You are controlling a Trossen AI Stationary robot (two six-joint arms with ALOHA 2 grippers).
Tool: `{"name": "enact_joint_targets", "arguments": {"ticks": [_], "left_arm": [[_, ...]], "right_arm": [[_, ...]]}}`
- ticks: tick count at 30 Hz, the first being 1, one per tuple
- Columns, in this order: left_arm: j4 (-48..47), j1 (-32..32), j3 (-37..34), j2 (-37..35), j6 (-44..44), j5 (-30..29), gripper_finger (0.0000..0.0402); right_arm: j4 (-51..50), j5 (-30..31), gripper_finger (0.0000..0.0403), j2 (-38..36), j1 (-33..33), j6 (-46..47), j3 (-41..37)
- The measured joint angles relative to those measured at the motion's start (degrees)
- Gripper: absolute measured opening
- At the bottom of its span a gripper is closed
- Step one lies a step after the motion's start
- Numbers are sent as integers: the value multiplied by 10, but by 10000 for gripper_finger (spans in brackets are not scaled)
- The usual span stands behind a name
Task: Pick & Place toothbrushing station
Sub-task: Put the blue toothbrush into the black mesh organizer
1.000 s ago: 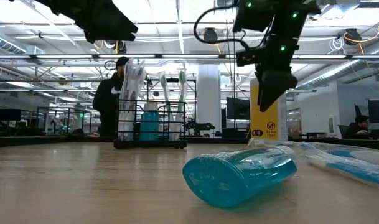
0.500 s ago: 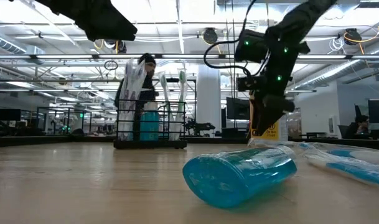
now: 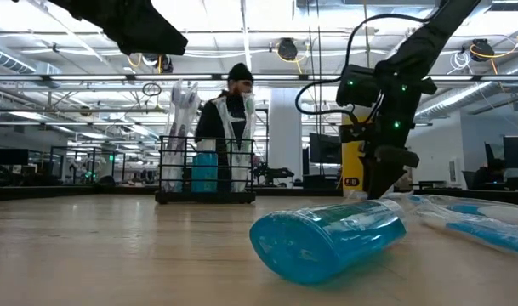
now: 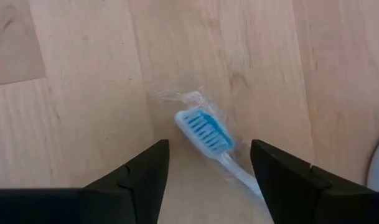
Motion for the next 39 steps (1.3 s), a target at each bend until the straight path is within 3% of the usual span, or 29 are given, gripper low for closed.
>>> {"name": "enact_joint_targets", "arguments": {"ticks": [4, 13, 19, 24, 30, 36, 39], "left_arm": [[1, 0, 0, 0, 0, 0, 189], [3, 0, 0, 0, -1, 0, 189], [3, 0, 0, 0, -1, 0, 189], [3, 0, 0, 0, -3, 0, 189], [4, 0, 0, 0, -4, 0, 189], [31, -1, 0, 0, -37, 2, 189], [32, -5, 0, 0, -34, 6, 189]], "right_arm": [[7, -2, 192, 0, 0, -3, -6], [5, -6, 76, 1, 0, 30, -7], [10, 4, 29, 2, 9, 48, -4], [28, 12, 8, 4, 24, 65, 7], [44, 10, 14, 4, 44, 122, 54], [59, 99, 11, 3, 71, 182, 129], [123, 133, 10, 3, 90, 180, 151]]}}
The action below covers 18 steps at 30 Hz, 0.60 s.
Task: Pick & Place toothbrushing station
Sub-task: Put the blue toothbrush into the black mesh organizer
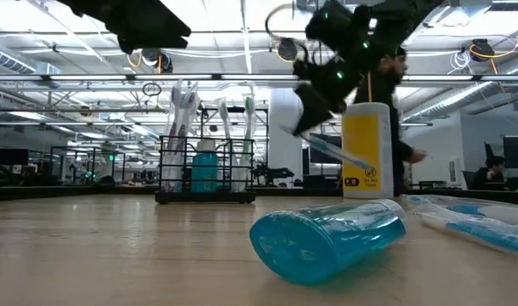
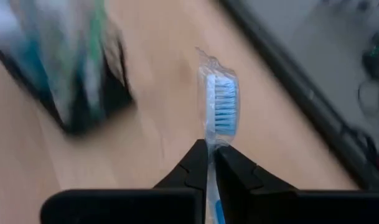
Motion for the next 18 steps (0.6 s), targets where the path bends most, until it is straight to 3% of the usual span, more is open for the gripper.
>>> {"name": "enact_joint_targets", "arguments": {"ticks": [4, 10, 18], "left_arm": [[-3, -8, 0, 0, -1, 0, 189], [-3, -28, 0, 0, -17, 1, 189], [0, -50, 0, 0, -19, 1, 189]], "right_arm": [[127, 11, 10, 0, 17, -18, 5], [318, 82, 9, 0, 31, -92, 3], [634, 6, 9, 6, 22, -77, -72]]}}
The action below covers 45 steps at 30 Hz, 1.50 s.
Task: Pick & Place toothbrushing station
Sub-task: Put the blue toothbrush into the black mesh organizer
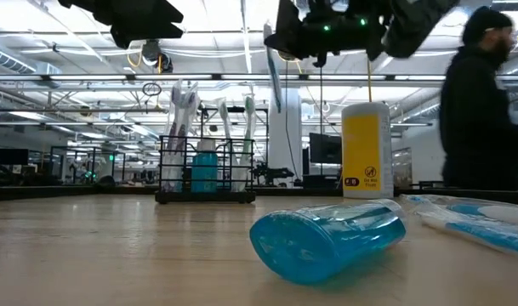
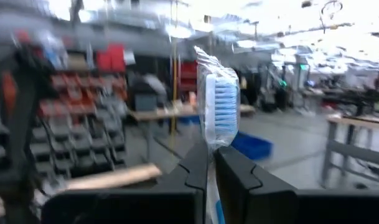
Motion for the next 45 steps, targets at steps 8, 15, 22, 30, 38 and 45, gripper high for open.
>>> {"name": "enact_joint_targets", "arguments": {"ticks": [8, 15, 22, 30, 38, 45], "left_arm": [[41, -3, 0, 0, 10, 0, 189], [51, -3, 0, 0, 42, 0, 189], [53, -2, 0, 0, 65, 0, 189], [53, -2, 0, 0, 65, 0, 189], [53, -2, 0, 0, 66, -1, 189], [53, -2, 0, 0, 66, -1, 189]], "right_arm": [[260, -32, 9, 96, -16, 96, -57], [326, -31, 9, 168, -17, 142, -36], [326, -32, 9, 196, -18, 171, -21], [324, -33, 9, 213, -16, 186, -15], [295, -34, 9, 213, -4, 197, -15], [268, -34, 9, 212, 9, 194, -15]]}}
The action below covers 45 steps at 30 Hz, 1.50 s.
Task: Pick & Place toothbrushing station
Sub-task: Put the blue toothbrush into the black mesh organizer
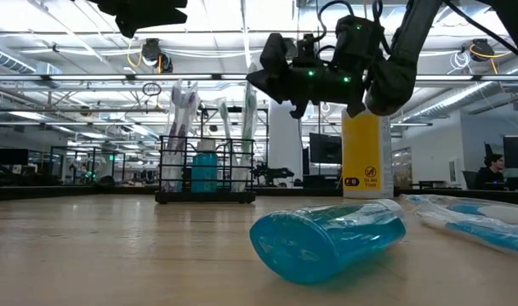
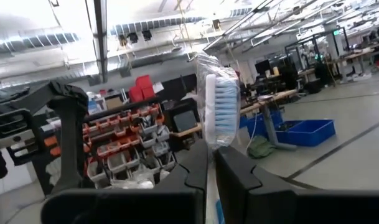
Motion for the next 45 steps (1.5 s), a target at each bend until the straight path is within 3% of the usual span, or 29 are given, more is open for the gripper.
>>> {"name": "enact_joint_targets", "arguments": {"ticks": [11, 28, 39, 45], "left_arm": [[0, 0, 0, 0, 7, 0, 189], [0, 0, 0, 0, 15, 0, 189], [-2, 0, 0, 0, 7, 0, 189], [1, 0, 0, 0, 4, 0, 189]], "right_arm": [[-67, 0, 12, 0, 0, -32, 0], [-145, 1, 96, -2, 0, -83, -1], [-140, 2, 135, -83, -4, -165, -1], [-146, 2, 139, -88, -21, -194, 28]]}}
